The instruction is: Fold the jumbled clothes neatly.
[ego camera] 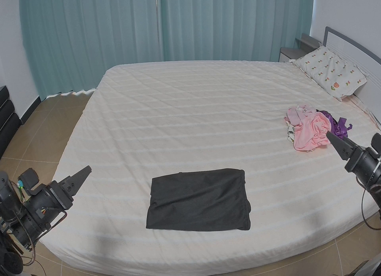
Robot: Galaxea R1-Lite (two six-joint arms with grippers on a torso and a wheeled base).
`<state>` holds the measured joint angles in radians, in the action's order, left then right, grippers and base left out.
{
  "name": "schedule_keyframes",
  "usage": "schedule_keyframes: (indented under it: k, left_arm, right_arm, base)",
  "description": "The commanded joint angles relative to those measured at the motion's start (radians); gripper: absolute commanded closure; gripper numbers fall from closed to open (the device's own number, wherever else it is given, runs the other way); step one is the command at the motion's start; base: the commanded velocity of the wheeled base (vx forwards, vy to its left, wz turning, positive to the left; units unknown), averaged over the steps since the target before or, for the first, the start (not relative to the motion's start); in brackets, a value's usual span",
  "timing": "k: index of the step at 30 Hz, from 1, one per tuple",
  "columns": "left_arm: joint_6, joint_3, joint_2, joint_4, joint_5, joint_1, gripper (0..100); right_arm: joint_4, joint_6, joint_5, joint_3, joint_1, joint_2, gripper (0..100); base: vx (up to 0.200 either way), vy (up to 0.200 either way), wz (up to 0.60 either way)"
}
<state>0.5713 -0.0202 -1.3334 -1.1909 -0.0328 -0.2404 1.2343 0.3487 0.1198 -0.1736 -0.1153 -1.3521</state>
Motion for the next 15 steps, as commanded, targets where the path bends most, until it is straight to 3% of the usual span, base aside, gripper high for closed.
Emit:
schedule_keyframes:
  k: [1, 7, 11, 15]
  left_arm:
    - [-0.024, -0.009, 0.324, 0.181, -0.003, 0.006, 0]
    - [-0.047, -0.009, 0.476, 0.384, -0.001, 0.006, 0]
    - [-0.162, -0.018, 0.619, 0.568, -0.003, 0.000, 0]
    - [-0.163, -0.021, 0.697, 0.680, -0.001, 0.000, 0]
  right_arm:
    - [-0.107, -0.040, 0.000, 0.108, 0.055, 0.289, 0]
    - [-0.354, -0.119, 0.000, 0.129, 0.055, 0.496, 0]
    - [-0.662, -0.205, 0.009, 0.118, 0.051, 0.723, 0]
    - [-0.863, -0.289, 0.003, 0.128, 0.062, 0.870, 0]
  base:
    - [0.000, 0.000, 0.00]
    - [0.000, 0.000, 0.00]
    - [0.000, 0.000, 0.00]
    - [0.000, 0.000, 0.00]
